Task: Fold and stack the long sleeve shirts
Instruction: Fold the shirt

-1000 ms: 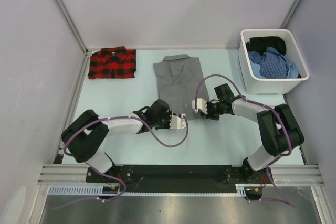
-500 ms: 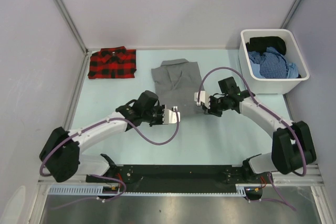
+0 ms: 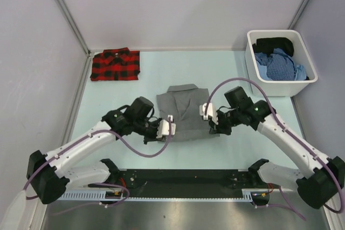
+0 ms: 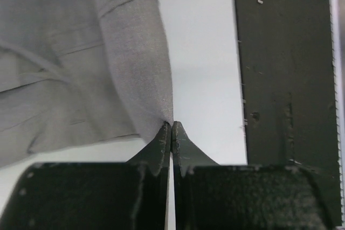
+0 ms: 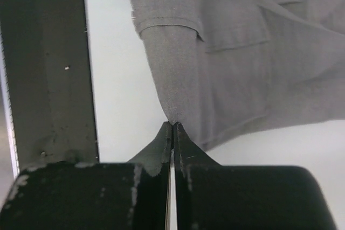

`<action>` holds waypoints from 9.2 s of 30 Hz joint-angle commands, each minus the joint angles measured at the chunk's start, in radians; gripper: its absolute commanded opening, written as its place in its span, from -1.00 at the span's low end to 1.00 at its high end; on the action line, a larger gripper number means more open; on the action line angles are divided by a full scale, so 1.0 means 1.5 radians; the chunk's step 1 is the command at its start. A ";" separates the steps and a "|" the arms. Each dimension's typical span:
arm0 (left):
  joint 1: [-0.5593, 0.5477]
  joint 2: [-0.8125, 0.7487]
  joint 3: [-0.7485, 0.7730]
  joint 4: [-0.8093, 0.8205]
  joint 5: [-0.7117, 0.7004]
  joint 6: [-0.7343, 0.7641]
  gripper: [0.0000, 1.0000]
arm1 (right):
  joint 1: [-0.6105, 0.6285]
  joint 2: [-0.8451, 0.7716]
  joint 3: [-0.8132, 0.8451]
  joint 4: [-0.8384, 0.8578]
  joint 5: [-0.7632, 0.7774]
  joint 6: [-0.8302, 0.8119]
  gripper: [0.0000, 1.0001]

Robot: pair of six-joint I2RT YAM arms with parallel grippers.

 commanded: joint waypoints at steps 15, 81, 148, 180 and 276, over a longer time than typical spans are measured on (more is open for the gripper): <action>0.292 0.547 0.498 -0.034 0.023 0.061 -1.00 | -0.215 0.671 0.633 -0.134 -0.107 -0.133 -1.00; 0.322 0.400 0.143 0.537 0.289 -0.808 0.99 | -0.205 0.584 0.388 0.312 -0.335 0.684 0.99; 0.423 0.715 0.313 0.647 0.082 -0.888 0.99 | -0.292 0.954 0.659 0.530 -0.257 0.865 0.99; 0.461 0.649 0.300 0.314 0.082 -0.655 0.40 | -0.346 0.809 0.492 0.326 -0.105 0.647 0.20; 0.238 0.683 0.062 0.680 0.142 -0.968 0.22 | -0.200 0.401 0.224 0.052 -0.003 0.104 0.27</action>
